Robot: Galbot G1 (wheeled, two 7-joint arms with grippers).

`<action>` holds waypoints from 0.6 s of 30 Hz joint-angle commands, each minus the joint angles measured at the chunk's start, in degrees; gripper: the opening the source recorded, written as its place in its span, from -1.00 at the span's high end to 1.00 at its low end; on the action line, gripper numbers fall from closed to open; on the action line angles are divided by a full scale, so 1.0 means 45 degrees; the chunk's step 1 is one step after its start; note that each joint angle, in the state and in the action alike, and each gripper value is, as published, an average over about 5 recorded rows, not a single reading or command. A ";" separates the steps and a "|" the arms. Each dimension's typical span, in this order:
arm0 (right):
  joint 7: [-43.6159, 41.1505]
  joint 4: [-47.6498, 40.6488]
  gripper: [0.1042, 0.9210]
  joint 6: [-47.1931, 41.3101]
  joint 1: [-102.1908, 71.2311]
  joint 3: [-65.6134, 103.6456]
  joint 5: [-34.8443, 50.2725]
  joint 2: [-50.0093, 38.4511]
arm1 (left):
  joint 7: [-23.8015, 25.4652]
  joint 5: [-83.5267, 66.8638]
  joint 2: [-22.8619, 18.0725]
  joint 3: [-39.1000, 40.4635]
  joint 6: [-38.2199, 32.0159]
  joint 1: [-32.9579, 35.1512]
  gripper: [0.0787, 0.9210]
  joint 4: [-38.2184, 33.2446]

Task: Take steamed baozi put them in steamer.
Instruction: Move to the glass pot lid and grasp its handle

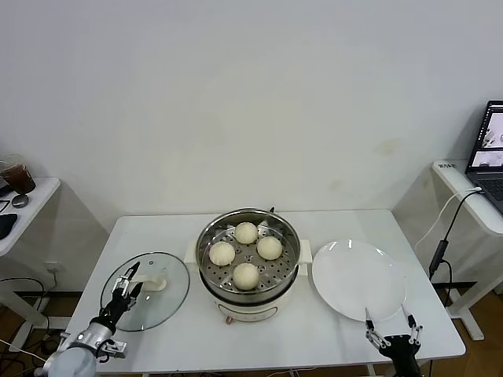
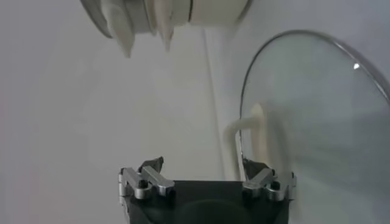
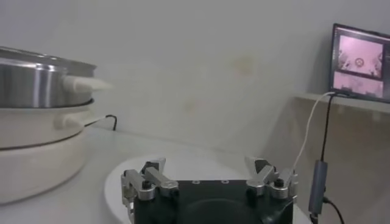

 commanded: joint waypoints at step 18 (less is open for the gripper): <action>-0.0055 0.0094 -0.76 0.0024 -0.0232 -0.0499 -0.0589 0.0213 | -0.0045 -0.0132 -0.0260 0.0295 -0.0292 -0.1482 0.27 0.1957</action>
